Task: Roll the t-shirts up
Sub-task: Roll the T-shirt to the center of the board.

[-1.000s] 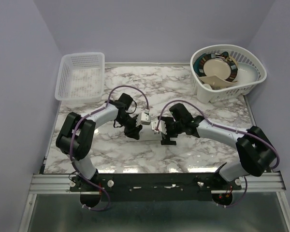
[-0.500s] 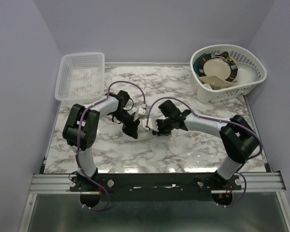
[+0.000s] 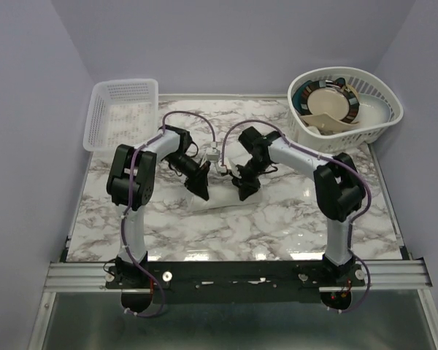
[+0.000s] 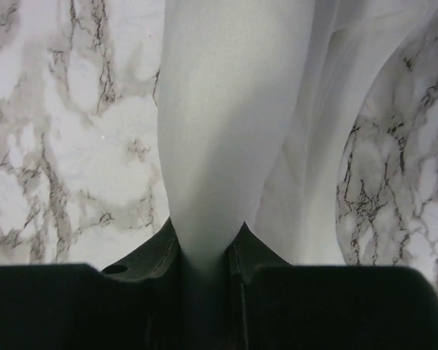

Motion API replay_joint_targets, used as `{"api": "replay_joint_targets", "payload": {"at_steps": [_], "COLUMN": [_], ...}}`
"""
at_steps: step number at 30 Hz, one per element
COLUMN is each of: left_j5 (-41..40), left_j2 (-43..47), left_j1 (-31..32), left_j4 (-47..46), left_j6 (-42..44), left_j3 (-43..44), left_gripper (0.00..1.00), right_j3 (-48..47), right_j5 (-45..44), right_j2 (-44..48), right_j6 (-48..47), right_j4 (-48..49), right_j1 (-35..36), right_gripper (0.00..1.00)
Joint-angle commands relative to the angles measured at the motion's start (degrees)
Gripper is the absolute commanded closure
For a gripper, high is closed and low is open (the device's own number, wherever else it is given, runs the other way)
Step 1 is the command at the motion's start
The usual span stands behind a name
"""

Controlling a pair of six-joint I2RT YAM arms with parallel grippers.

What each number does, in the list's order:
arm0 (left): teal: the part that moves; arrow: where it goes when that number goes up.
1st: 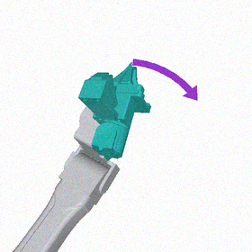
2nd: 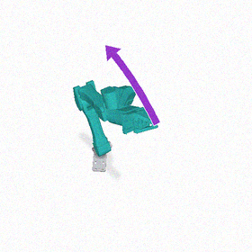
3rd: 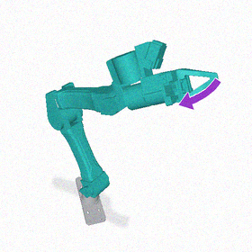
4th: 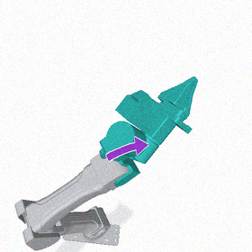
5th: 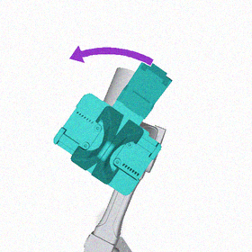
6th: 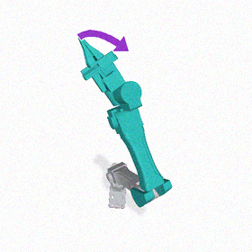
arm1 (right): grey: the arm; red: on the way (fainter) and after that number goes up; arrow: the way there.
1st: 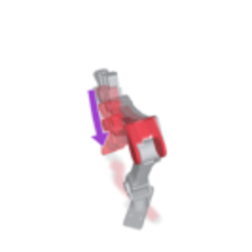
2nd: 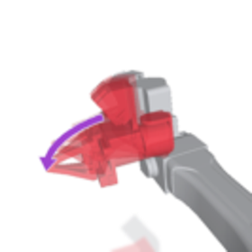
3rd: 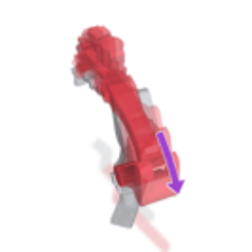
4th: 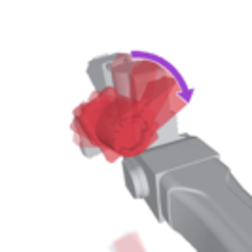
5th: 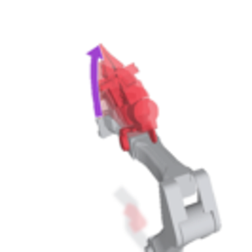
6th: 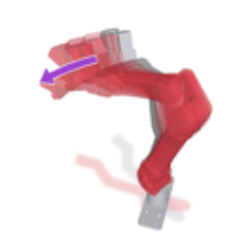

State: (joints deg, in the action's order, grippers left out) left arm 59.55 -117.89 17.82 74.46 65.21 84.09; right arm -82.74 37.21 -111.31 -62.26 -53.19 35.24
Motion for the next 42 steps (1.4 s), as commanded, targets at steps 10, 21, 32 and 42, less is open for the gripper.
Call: {"api": "replay_joint_targets", "payload": {"at_steps": [10, 21, 32, 42], "left_j5": [-4.1, -14.9, -2.6, 3.3], "left_j2": [-6.0, 23.2, 25.9, 23.0], "left_j1": [-6.0, -3.8, -2.6, -2.0], "left_j4": [3.9, -30.1, -48.8, -54.3], "left_j6": [-14.0, -16.8, -57.0, -65.5], "left_j3": [12.3, -7.3, -17.5, -25.5], "left_gripper": [0.4, 0.52, 1.0, 1.0], "right_j3": [-25.8, -25.1, -27.4, -29.7], "right_j5": [0.9, -2.8, -3.1, -2.9], "right_j2": [-23.3, -25.4, -27.6, -29.1], "right_j6": [-11.5, -13.1, -9.8, -7.6], "right_j4": [-34.3, -34.3, -34.3, -34.3], "right_j1": [-4.7, -3.9, -3.4, -3.5], "right_gripper": [0.8, 0.77, 0.76, 0.75]}}
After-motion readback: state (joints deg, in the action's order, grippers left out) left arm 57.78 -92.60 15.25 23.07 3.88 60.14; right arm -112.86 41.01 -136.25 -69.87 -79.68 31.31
